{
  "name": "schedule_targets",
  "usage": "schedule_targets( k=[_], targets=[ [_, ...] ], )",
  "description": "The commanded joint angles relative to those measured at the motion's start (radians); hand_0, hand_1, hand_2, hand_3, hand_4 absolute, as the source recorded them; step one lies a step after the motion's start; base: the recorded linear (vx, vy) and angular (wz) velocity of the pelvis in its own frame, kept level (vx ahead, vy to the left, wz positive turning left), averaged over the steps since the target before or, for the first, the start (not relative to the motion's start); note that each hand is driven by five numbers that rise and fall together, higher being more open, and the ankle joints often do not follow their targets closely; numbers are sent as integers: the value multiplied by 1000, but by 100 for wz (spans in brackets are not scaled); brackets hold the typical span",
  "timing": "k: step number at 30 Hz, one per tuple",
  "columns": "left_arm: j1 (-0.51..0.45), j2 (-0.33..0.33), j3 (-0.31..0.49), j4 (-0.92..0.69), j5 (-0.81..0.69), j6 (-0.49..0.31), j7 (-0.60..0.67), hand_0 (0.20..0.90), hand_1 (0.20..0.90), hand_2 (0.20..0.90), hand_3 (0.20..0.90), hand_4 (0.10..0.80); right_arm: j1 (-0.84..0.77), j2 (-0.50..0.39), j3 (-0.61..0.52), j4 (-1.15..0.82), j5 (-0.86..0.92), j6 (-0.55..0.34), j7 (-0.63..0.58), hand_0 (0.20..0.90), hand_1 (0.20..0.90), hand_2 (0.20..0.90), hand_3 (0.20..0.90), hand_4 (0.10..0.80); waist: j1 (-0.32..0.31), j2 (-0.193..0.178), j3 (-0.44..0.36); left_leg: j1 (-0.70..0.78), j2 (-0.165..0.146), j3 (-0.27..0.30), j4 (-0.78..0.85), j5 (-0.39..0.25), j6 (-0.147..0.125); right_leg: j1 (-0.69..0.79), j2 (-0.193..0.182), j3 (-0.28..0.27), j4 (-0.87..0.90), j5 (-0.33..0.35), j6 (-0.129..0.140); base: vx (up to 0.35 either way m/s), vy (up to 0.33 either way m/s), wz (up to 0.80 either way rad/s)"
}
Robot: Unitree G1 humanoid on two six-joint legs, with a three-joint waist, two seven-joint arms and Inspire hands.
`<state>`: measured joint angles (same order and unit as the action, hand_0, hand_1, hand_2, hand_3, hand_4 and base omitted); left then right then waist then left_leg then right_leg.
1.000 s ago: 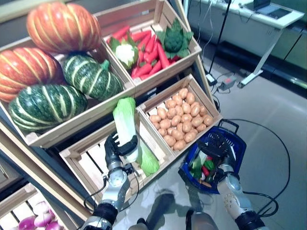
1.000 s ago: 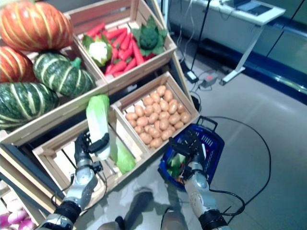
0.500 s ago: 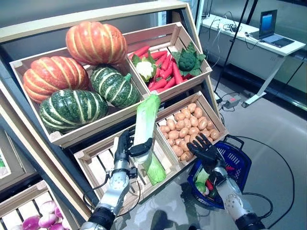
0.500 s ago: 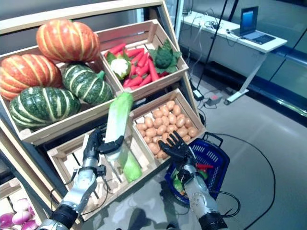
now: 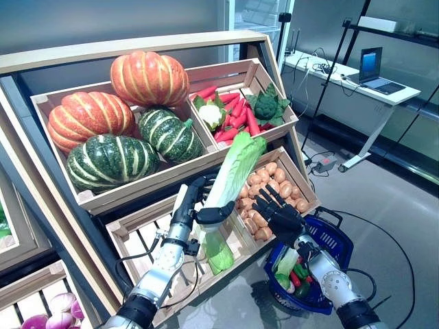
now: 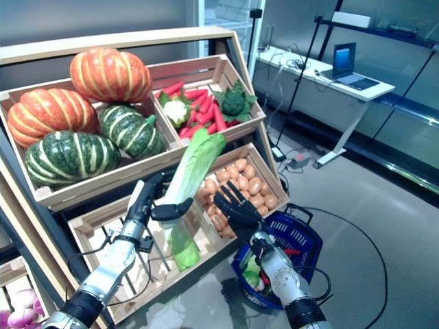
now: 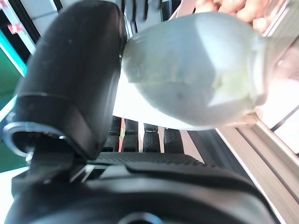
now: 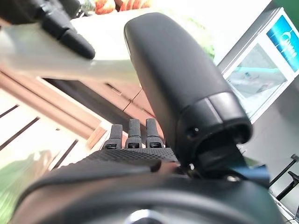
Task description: Put vegetables into the basket
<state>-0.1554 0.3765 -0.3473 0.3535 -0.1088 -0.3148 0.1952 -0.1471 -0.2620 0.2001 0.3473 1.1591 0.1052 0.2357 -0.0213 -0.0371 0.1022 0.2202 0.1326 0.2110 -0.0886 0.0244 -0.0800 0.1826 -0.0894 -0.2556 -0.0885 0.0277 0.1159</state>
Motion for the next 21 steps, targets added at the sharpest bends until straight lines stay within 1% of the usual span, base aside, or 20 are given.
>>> schedule_targets(
  k=[1,9,14,17,21],
  targets=[
    [-200,29,-30,-63,7,-183,-15,300,300,300,300,400,-155,10,-63,-55,113,-59,82,900,900,900,900,800,13,-13,-56,-14,-38,31,1,-77,40,31,-18,-24,1,-25,-17,0,0,0],
    [-219,24,-86,-71,-13,-182,-57,300,300,300,300,400,-237,-8,-60,-29,107,-106,47,900,900,900,900,800,17,-13,-56,-9,-37,25,1,-81,39,37,-20,-21,1,-28,-15,0,0,0],
    [-226,31,-118,-85,-20,-176,-87,300,300,300,300,400,-304,-30,-74,-23,125,-118,24,900,900,900,900,800,25,-14,-58,-13,-37,15,1,-85,38,38,-24,-24,1,-31,-13,0,0,0],
    [-230,41,-134,-93,-28,-184,-104,300,300,300,300,400,-345,-49,-72,-9,127,-106,14,900,900,900,900,800,30,-13,-58,-15,-36,13,1,-85,36,38,-26,-28,1,-32,-12,0,3,1],
    [-250,39,-162,-95,-51,-192,-121,300,300,300,300,400,-398,-59,-50,58,156,-62,34,900,900,900,900,800,37,-14,-61,-18,-38,5,1,-87,36,38,-28,-31,1,-35,-13,0,0,0]
  ],
)
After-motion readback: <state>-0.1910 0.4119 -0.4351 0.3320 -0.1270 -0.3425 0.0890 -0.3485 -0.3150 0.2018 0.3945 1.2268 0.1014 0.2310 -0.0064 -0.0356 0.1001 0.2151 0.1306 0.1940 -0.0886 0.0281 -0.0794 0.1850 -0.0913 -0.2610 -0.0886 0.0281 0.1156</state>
